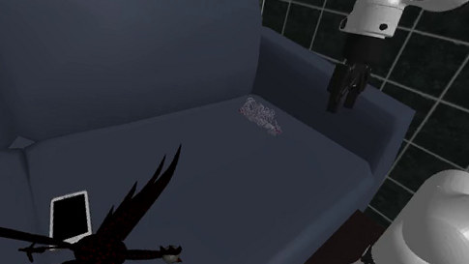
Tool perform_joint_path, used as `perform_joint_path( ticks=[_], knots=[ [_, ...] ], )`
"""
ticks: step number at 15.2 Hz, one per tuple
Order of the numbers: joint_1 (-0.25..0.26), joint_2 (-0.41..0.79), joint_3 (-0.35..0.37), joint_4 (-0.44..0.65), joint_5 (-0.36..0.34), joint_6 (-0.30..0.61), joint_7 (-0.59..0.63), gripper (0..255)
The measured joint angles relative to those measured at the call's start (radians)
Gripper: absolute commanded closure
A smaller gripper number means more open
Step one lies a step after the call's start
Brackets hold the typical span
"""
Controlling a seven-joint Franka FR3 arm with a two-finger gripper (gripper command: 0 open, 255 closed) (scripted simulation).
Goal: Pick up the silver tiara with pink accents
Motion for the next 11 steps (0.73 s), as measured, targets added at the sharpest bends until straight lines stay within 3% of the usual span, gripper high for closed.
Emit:
perform_joint_path(
  ticks=[3, 11],
  knots=[
    [-0.001, 0.044, -0.007, 0.010, -0.012, 0.029, -0.014, 0],
    [-0.011, 0.331, -0.051, 0.123, -0.072, 0.178, -0.095, 0]
  ],
)
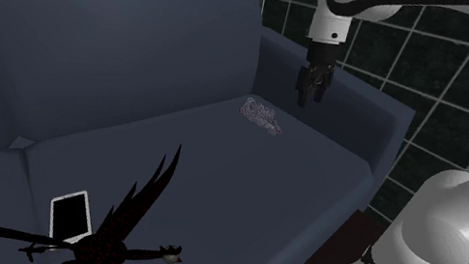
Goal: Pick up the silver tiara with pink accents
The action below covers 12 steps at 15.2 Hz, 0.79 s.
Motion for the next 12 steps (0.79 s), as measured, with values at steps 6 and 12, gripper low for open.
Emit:
perform_joint_path(
  ticks=[6, 12],
  knots=[
    [-0.005, 0.223, -0.023, 0.117, -0.027, 0.090, -0.047, 0],
    [-0.016, 0.466, -0.043, 0.315, -0.042, 0.121, -0.095, 0]
  ],
)
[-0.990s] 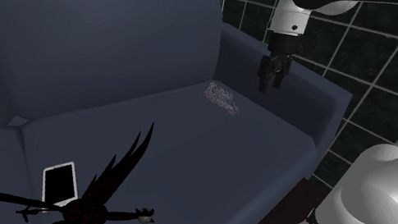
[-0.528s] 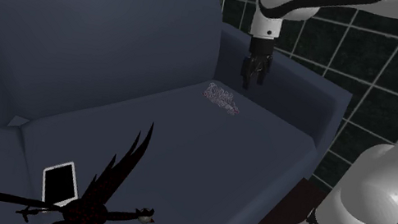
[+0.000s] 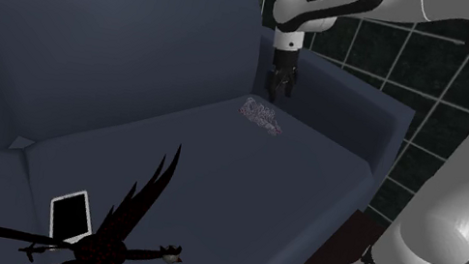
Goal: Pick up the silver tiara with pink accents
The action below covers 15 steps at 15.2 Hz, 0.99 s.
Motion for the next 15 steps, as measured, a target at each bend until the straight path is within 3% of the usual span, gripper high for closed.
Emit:
perform_joint_path(
  ticks=[10, 15],
  knots=[
    [-0.032, 0.411, -0.015, 0.414, -0.005, -0.023, -0.065, 0],
    [-0.034, 0.438, -0.015, 0.399, -0.005, 0.018, -0.066, 0]
  ],
)
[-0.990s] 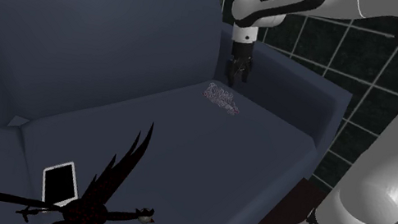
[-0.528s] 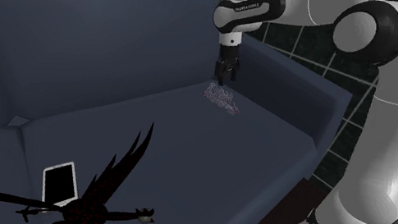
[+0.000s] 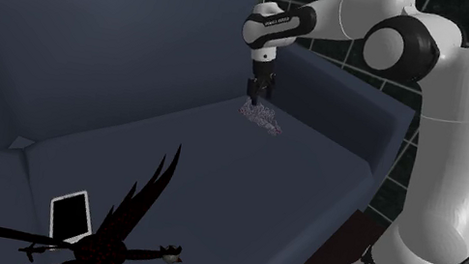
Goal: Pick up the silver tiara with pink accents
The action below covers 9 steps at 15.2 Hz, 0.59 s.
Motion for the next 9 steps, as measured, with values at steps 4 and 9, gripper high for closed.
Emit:
perform_joint_path(
  ticks=[4, 9],
  knots=[
    [-0.001, 0.012, 0.000, -0.029, 0.001, 0.041, 0.001, 255],
    [0.000, 0.013, 0.001, -0.028, 0.002, 0.044, 0.002, 255]
  ],
)
